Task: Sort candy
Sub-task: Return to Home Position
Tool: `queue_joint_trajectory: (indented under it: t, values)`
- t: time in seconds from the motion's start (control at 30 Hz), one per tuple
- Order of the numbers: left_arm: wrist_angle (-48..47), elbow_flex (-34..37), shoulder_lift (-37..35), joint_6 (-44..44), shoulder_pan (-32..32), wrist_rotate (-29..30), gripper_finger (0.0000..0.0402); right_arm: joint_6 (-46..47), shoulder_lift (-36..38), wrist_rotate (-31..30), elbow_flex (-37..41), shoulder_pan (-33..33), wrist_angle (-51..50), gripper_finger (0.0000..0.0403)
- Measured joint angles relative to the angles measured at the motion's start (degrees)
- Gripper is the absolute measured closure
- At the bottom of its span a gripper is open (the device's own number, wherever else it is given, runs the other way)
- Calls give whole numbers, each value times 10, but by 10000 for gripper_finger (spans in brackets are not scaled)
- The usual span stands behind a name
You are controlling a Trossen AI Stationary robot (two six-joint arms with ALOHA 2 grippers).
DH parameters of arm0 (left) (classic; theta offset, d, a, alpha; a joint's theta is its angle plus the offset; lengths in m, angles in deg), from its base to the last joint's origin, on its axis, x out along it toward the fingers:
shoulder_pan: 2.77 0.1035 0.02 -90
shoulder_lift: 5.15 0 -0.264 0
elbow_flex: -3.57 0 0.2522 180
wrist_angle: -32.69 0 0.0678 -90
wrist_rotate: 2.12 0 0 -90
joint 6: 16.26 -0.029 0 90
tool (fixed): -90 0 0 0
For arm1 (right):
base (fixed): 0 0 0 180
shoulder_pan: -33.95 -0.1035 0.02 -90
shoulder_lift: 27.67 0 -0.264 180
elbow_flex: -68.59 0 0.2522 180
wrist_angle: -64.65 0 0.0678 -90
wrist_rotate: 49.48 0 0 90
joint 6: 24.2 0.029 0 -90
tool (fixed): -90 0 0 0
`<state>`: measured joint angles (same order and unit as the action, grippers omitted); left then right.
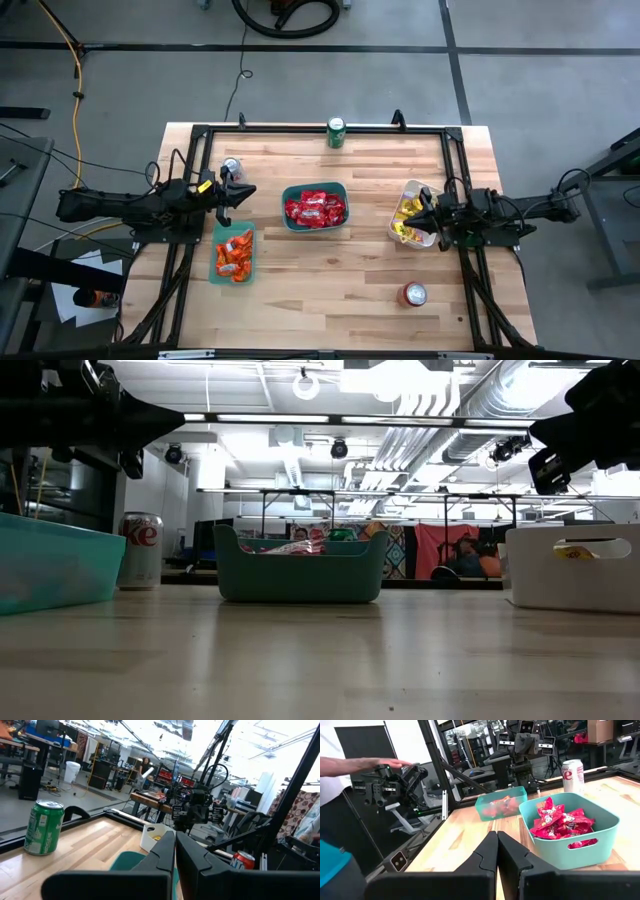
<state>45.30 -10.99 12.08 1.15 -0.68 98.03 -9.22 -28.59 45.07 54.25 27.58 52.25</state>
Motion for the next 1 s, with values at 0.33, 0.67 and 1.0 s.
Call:
queue_joint_trajectory:
  t: [0.33,0.67,1.0]
  values:
    - [-21,0,-35,0,0,0,401,0,0,0,0,0,0,402]
    - [-77,0,-148,0,0,0,400,0,9,0,0,0,0,402]
    - [-71,0,-170,0,-3,0,400,0,9,-1,0,0,0,402]
